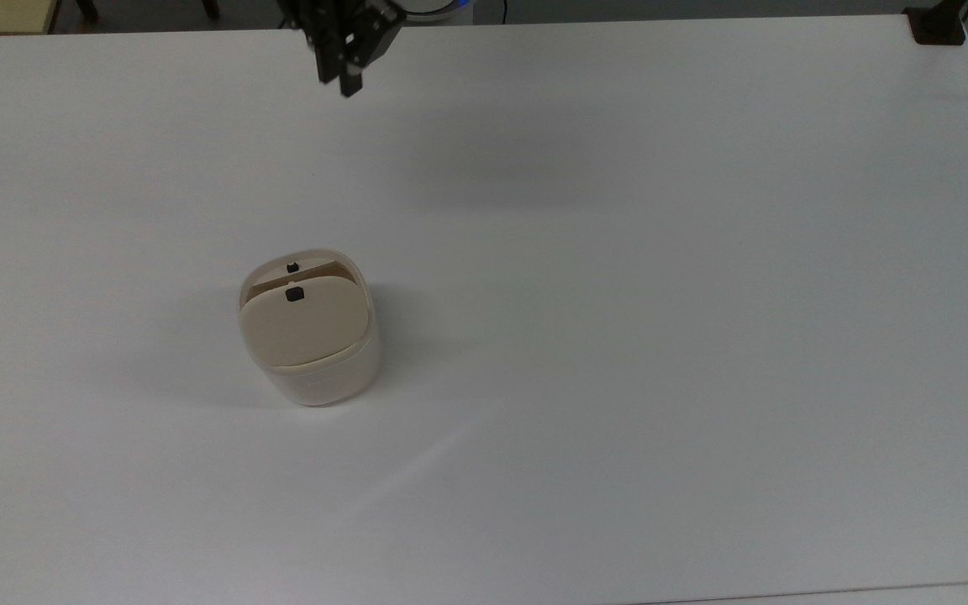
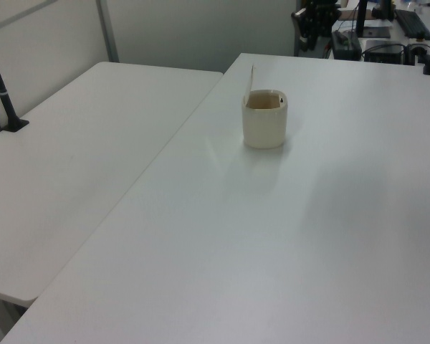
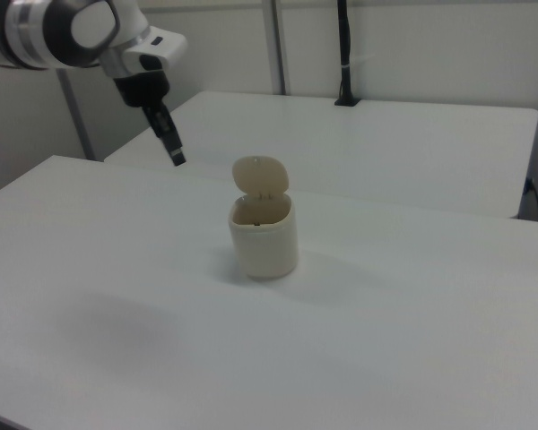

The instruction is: Open the trash bin

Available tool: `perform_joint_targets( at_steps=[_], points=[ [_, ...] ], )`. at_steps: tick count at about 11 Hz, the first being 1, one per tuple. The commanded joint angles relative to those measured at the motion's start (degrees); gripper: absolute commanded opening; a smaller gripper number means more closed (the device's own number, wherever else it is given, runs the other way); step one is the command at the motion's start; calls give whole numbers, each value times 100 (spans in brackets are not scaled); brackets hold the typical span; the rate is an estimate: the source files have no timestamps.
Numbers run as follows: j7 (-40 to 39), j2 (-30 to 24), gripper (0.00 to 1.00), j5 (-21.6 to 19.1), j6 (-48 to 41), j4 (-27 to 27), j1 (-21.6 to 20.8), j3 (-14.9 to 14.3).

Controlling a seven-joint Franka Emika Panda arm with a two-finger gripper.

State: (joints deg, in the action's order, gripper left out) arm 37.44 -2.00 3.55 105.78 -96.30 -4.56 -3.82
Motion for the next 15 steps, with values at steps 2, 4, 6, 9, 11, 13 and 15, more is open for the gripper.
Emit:
perform_joint_targets(
  at_steps=[2,4,6,9,11,13,15],
  points=[
    [-1689,-397,100,-223,-856,-205,-80,-40],
    [-2685,-362,100,-232,-849,-196,-98,-40],
    [-3311,-248,100,-171,-787,-161,-89,-40],
    [-4084,-213,100,-196,-769,-152,-37,-83],
    [-4061,-222,100,-240,-769,-152,-28,-93],
    [-4043,-222,100,-240,-778,-152,-36,-93],
    [-4034,-222,100,-240,-787,-82,-36,-93]
  ],
)
